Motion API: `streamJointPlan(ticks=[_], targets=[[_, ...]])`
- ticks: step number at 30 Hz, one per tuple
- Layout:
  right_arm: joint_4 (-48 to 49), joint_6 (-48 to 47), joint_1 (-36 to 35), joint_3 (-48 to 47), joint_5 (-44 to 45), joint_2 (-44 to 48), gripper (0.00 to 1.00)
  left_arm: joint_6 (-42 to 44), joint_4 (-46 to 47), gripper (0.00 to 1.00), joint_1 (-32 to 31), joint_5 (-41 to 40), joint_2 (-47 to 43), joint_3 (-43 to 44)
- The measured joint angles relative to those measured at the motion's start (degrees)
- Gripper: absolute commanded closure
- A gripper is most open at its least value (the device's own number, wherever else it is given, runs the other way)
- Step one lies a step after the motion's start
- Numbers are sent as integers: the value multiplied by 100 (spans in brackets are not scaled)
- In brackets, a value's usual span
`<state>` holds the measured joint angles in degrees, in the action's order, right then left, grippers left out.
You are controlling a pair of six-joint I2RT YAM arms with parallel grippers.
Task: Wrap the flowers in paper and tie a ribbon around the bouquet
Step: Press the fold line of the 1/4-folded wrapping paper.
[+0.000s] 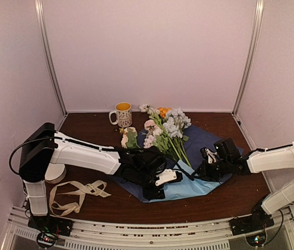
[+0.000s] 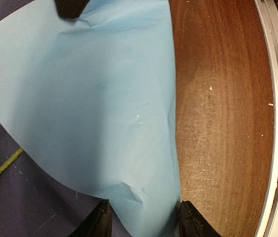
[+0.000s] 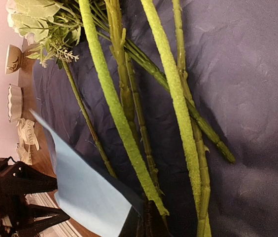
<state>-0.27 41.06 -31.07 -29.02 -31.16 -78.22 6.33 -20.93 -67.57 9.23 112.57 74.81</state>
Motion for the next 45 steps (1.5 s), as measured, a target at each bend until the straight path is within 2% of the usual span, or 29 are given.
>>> streamJointPlan(ticks=[6, 9, 11, 16, 22, 29, 33, 40, 45], targets=[[-7, -35, 0, 0, 26, 0, 99, -188, -42, 45, 118, -7, 0, 0], [-13, -39, 0, 0, 37, 2, 99, -262, -50, 48, 129, -2, 0, 0], [-28, -39, 0, 0, 42, 15, 99, -306, -52, 60, 144, 15, 0, 0], [-50, -61, 0, 0, 101, 42, 99, -413, -105, 99, 170, 190, 7, 13], [-175, -81, 0, -37, 170, 103, 99, -479, -280, 100, 195, 444, 116, 85], [-693, -243, 24, -238, 588, 313, 79, -767, -398, 100, 380, 769, 415, 179], [-1224, -398, 35, -424, 1010, 728, 74, -885, -531, 100, 501, 929, 562, 367], [-1504, -485, -238, -452, 1327, 1685, 76, -953, -619, 100, 516, 1001, 590, 420], [-999, -299, -973, -203, 1231, 1803, 81, -975, -627, 97, 518, 1019, 599, 428]])
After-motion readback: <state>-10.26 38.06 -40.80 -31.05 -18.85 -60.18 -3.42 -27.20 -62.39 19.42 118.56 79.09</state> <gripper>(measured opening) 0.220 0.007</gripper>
